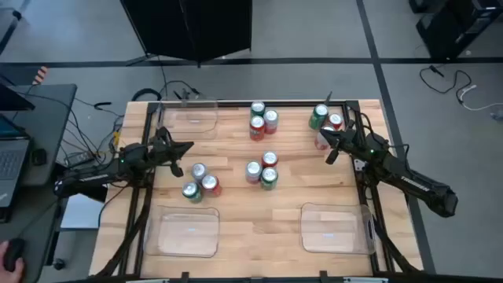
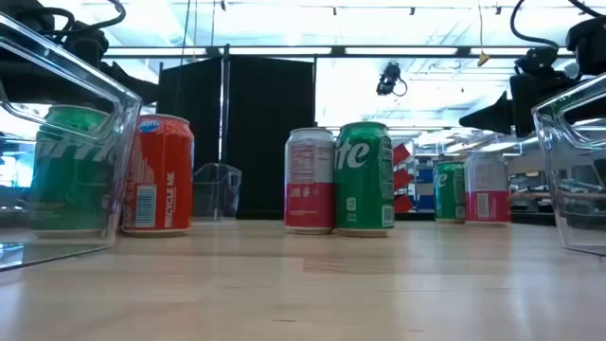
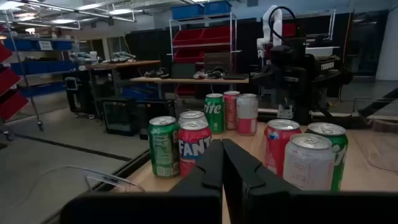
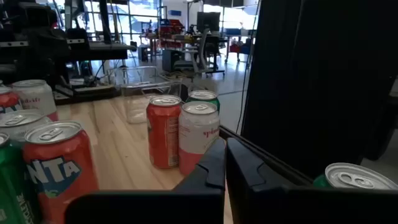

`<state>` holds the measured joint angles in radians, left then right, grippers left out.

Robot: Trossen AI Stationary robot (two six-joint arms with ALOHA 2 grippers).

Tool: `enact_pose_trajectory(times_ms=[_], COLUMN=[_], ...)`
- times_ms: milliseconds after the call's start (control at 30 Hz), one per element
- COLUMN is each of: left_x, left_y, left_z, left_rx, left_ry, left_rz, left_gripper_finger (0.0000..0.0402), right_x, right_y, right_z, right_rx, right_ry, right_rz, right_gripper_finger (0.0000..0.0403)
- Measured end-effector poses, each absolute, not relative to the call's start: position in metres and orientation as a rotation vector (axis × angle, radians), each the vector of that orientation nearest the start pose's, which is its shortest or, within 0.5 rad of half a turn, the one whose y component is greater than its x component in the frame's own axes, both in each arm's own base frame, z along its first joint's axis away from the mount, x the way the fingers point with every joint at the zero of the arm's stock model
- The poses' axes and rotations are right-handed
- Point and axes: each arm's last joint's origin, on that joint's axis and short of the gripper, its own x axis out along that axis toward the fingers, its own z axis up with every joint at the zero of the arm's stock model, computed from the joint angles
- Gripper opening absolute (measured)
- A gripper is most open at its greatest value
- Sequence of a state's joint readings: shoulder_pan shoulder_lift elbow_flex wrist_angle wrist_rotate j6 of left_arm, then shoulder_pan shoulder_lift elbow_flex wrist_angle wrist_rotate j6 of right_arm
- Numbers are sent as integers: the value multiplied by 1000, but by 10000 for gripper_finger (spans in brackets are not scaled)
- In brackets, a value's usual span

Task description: Sort soda cans

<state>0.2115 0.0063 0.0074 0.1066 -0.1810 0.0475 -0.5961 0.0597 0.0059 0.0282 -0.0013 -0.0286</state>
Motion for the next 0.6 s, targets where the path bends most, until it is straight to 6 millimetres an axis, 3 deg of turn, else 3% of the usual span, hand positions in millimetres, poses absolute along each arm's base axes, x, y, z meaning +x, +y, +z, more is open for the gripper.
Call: enact_pose_trajectory(times_ms=[600], left_x=[93], left_y=[25], left_z=[176], left_rx=[49], left_ry=[-98], left_rz=[395], left_gripper_finger=[2], right_x=[84], right_y=[-57], right_z=[164], right_rx=[-20], right_ry=[33], right_rz=[-594], right_gripper_finger=[4])
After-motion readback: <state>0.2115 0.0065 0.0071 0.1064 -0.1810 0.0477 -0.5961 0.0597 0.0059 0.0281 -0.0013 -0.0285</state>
